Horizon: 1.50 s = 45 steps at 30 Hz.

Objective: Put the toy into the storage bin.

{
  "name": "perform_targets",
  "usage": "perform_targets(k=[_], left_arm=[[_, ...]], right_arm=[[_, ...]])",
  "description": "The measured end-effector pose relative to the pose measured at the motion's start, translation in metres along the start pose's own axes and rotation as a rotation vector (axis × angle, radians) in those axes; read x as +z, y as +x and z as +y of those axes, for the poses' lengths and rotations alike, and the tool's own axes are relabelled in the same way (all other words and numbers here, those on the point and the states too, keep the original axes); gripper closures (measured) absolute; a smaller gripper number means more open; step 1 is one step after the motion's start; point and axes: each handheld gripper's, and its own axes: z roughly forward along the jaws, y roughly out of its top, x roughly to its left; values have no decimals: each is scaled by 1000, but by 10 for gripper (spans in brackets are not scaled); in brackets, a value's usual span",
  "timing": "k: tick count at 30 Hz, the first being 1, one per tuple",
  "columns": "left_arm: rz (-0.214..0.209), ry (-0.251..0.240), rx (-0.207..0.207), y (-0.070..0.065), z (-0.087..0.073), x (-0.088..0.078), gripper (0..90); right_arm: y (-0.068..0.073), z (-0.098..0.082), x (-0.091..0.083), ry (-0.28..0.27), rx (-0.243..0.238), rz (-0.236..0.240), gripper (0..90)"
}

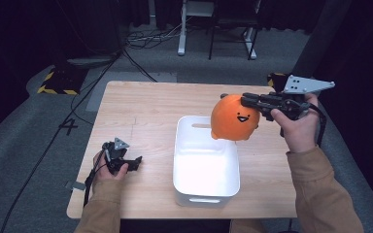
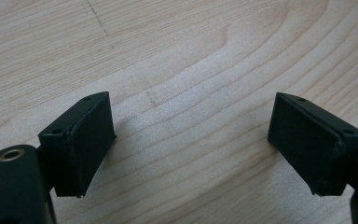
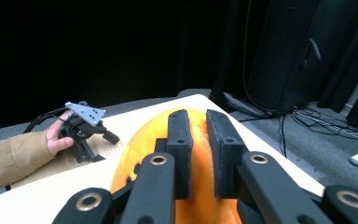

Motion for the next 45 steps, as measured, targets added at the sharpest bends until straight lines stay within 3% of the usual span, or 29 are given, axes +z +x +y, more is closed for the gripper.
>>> perform_targets(k=[22,37,45], left_arm=[[0,0,0,0,0,0,147],[0,0,0,0,0,0,147],[0,0,0,0,0,0,147]], right_arm=[[12,3,50,16,-12,66,806],[19,-6,81,28,11,99,806],[24,-16,95,66,3,103,806]])
